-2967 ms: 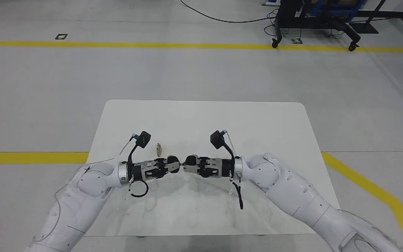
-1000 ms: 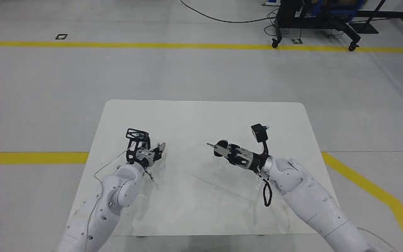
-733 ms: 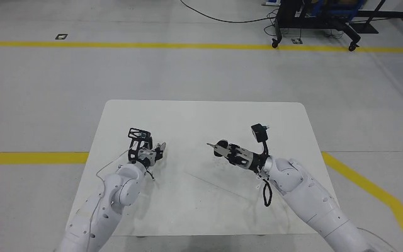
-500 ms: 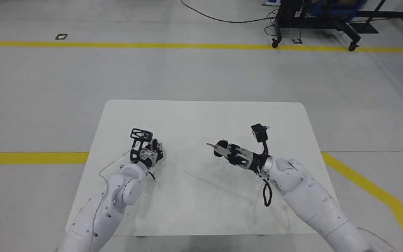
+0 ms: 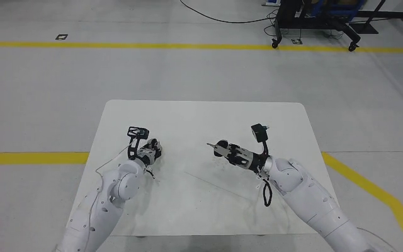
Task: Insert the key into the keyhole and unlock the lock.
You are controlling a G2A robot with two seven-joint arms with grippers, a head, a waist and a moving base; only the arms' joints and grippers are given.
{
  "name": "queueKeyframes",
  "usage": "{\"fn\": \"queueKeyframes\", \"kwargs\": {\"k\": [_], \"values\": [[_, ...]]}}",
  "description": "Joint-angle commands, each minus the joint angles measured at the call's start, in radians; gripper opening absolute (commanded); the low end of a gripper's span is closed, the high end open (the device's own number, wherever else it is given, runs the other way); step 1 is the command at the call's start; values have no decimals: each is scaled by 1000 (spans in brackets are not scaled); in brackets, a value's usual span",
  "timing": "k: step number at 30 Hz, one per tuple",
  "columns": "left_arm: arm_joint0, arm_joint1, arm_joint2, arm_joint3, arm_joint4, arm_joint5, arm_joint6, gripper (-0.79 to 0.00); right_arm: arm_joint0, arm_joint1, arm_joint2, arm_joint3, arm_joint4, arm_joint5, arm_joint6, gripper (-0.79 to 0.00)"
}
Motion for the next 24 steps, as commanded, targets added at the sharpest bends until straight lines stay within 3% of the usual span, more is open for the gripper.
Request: {"fn": "queueKeyframes", "kwargs": {"k": [1,13,24], "values": [[3,1,-14,-2,-33,-30,-13,-785,0,0,0,0,0,0,0,-785],[21,20,-150,28,-546,-464,-261,-785,0,0,0,0,0,0,0,-785],[-13,31,-182,107,-915,-627,-469,-785,0,0,0,0,0,0,0,-785]]}}
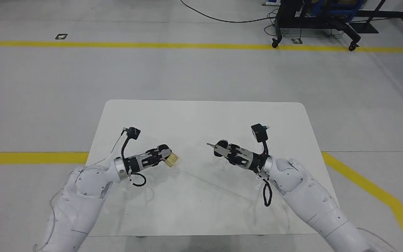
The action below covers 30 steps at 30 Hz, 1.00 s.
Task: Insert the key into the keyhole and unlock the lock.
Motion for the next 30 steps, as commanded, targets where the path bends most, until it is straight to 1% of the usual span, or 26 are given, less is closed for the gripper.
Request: {"fn": "queueKeyframes", "kwargs": {"k": [1,3,6,9,13,17,22,23,24,25,26,30], "values": [[-8,1,4,14,-68,-22,-44,-785,0,0,0,0,0,0,0,-785],[-18,1,14,27,-142,-43,-103,-785,0,0,0,0,0,0,0,-785],[-34,0,34,56,-300,-56,-202,-785,0,0,0,0,0,0,0,-785],[-60,1,39,94,-359,-64,-261,-785,0,0,0,0,0,0,0,-785],[-74,-2,53,122,-423,-62,-272,-785,0,0,0,0,0,0,0,-785],[-84,-3,49,157,-487,-52,-275,-785,0,0,0,0,0,0,0,-785],[-99,-7,58,183,-566,-38,-312,-785,0,0,0,0,0,0,0,-785],[-102,-6,52,193,-558,-45,-300,-785,0,0,0,0,0,0,0,-785],[-106,-4,40,202,-509,-66,-267,-785,0,0,0,0,0,0,0,-785],[-101,-3,36,196,-457,-81,-224,-785,0,0,0,0,0,0,0,-785],[-94,-4,38,183,-447,-87,-203,-785,0,0,0,0,0,0,0,-785],[-94,-4,38,183,-447,-87,-203,-785,0,0,0,0,0,0,0,-785]]}}
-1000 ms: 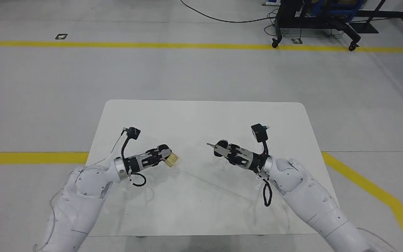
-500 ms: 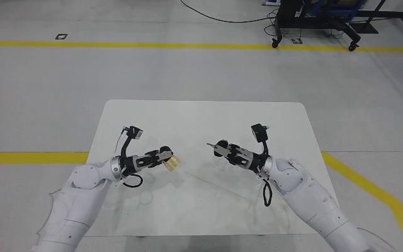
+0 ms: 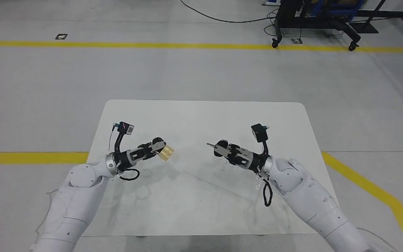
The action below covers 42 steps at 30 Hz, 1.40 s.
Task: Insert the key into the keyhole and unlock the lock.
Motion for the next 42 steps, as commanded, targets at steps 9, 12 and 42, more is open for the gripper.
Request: {"fn": "queueKeyframes", "kwargs": {"k": [9,12,42], "values": [[10,-3,11,-26,20,61,64,-785,-14,-4,-23,-9,28,2,10,-785],[10,-7,24,-29,-46,99,50,-785,6,-20,-76,8,73,36,46,-785],[-91,-47,95,148,-374,230,-206,-785,211,-201,-327,159,243,-72,106,-785]]}}
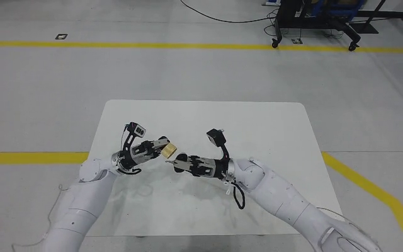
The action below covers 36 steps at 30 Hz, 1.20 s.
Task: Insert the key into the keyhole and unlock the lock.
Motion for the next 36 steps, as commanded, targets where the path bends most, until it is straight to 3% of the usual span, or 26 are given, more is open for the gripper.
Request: {"fn": "queueKeyframes", "kwargs": {"k": [1,15,21,36], "values": [[-4,-2,1,9,-9,2,-9,-785,4,-8,1,16,-5,0,-14,-785],[0,-8,-25,29,-38,-25,-27,-785,12,-45,-8,111,159,88,22,-785],[10,-8,-47,30,-25,-58,10,-785,-23,-39,17,83,153,121,35,-785],[55,-6,-83,-31,71,-108,127,-785,-132,-10,105,-75,119,312,45,-785]]}}
